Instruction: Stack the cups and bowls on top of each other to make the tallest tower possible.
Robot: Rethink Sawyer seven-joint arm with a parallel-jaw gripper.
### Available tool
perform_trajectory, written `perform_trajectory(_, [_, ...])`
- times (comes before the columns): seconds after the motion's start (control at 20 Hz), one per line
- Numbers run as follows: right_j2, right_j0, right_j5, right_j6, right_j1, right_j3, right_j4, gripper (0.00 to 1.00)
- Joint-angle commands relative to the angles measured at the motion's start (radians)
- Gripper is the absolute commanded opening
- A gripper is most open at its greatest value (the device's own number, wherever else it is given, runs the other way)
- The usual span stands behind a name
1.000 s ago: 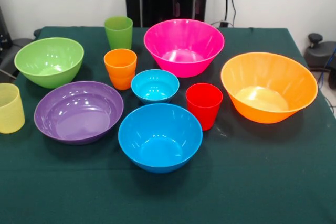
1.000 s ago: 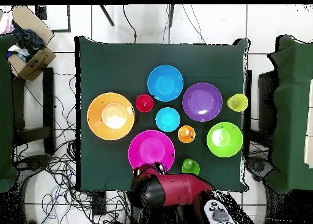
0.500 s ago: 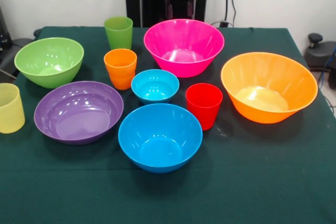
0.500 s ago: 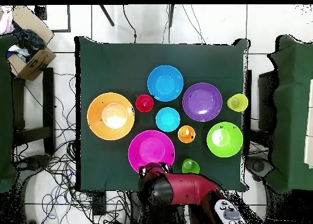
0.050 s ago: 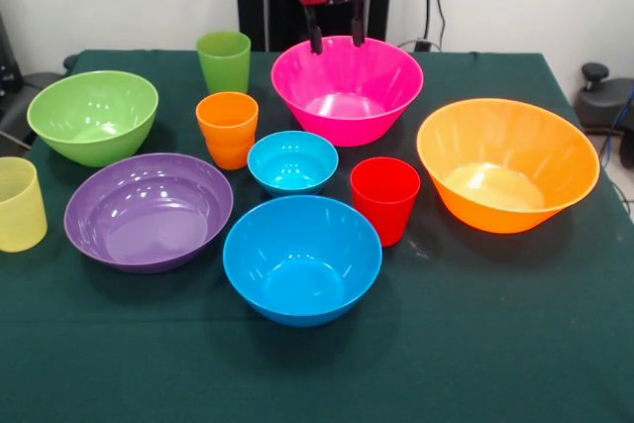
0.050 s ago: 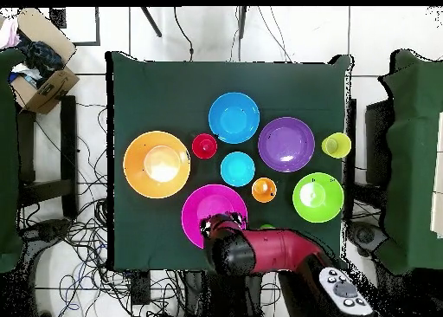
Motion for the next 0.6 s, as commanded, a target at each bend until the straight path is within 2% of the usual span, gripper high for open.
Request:
perform_trajectory(0.05, [0.255, -0.076, 0.193, -0.235, 0.094, -0.176, -0.101, 1.0])
perform_trajectory(0.35, [0.308, -0.118, 0.318, -0.281, 0.116, -0.276, -0.134, 1.0])
perform_trajectory(0.5, [0.316, -0.127, 0.338, -0.267, 0.134, -0.305, -0.155, 1.0])
perform_trajectory(0.6, [0.345, -0.139, 0.366, -0.299, 0.15, -0.325, -0.176, 1.0])
